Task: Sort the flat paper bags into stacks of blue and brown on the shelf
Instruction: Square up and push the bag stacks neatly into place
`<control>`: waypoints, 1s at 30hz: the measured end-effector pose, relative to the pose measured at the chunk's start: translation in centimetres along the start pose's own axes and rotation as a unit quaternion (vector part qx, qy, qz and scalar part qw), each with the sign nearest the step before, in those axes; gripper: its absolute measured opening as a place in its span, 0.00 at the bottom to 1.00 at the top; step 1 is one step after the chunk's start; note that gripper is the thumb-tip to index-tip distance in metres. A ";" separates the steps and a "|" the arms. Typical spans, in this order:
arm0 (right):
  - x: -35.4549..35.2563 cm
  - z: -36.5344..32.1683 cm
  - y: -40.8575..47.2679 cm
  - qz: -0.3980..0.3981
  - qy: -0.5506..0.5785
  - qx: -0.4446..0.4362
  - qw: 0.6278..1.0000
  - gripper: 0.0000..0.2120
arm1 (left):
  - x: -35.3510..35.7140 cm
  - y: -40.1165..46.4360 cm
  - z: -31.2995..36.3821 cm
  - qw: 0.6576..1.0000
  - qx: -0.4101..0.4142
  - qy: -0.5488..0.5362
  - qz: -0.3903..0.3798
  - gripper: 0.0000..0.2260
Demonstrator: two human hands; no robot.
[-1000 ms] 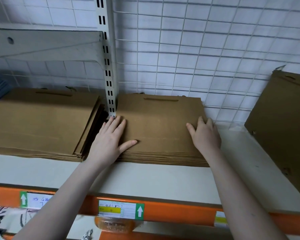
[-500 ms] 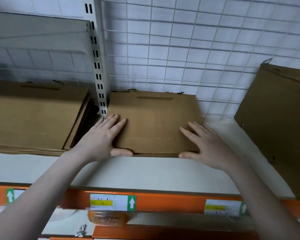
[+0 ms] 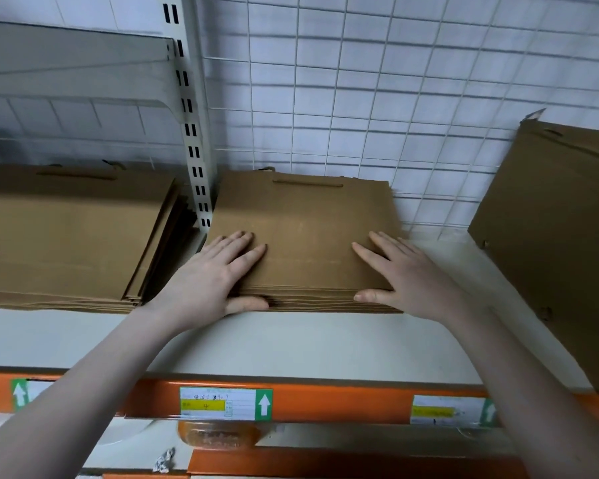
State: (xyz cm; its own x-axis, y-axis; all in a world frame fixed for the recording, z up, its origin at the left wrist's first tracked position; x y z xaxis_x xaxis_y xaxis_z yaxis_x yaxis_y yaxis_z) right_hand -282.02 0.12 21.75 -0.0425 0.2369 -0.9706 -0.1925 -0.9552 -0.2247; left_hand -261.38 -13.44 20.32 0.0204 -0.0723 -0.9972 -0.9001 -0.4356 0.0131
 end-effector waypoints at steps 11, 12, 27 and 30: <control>-0.7 -0.1 0.0 0.041 -0.100 -0.021 0.994 0.46 | -0.3 0.7 0.0 0.999 0.008 0.037 0.020 0.47; -0.5 -0.1 -0.2 0.041 -0.096 -0.017 0.994 0.46 | -0.3 0.7 0.1 0.999 0.011 0.039 0.021 0.47; -1.2 -2.4 -0.2 0.085 -0.206 -0.048 0.974 0.47 | -1.2 0.4 1.6 0.998 -0.019 0.057 0.031 0.45; -1.0 -2.0 -0.4 0.096 -0.176 -0.029 0.979 0.48 | -1.4 0.3 1.7 0.997 -0.035 0.053 0.039 0.45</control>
State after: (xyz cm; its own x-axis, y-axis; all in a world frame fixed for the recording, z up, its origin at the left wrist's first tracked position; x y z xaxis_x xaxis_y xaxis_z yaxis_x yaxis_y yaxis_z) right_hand -279.93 -0.09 22.61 -0.4090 0.0886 -0.9082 -0.0921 -0.9942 -0.0554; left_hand -262.38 -11.93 21.59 0.0016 -0.2007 -0.9797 -0.8678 -0.4872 0.0984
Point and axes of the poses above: each hand's wrist, its own y-axis towards the middle knuckle, its own x-axis out of the palm, z = x × y, the point moved 7 cm from there along y, towards the middle knuckle, and after that the axes turned 14 degrees about -z, right-handed, at the moved point
